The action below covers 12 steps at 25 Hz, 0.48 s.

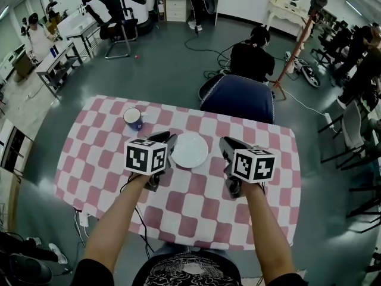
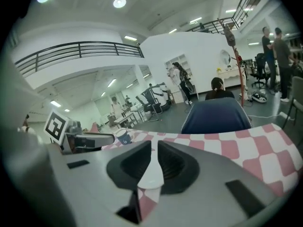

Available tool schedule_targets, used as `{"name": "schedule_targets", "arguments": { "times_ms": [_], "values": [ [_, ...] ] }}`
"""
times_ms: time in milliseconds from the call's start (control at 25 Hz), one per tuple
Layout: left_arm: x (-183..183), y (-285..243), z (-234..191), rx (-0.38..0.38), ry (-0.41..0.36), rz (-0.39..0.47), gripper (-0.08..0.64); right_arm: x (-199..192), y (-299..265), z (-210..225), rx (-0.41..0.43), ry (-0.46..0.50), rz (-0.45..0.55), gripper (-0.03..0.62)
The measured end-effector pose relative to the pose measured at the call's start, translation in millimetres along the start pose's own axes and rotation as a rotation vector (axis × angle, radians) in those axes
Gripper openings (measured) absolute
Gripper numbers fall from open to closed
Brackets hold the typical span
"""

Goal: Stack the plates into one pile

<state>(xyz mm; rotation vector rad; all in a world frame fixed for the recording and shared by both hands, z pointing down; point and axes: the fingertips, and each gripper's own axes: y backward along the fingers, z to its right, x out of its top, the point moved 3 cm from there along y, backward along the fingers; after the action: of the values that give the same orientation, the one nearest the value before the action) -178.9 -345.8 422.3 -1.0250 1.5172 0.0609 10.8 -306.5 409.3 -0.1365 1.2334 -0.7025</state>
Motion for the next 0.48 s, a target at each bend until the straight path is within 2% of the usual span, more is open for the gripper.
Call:
{"name": "schedule_targets", "arguments": {
  "times_ms": [240,480],
  "values": [
    [17.6,33.0,16.3,0.016,-0.115,0.081,0.066,12.7,33.8,-21.2,-0.047,0.09,0.069,0.028],
    [15.0,57.7,27.1,0.049,-0.217,0.135,0.022,15.2,62.1,-41.0,-0.086,0.169,0.143,0.005]
  ]
}}
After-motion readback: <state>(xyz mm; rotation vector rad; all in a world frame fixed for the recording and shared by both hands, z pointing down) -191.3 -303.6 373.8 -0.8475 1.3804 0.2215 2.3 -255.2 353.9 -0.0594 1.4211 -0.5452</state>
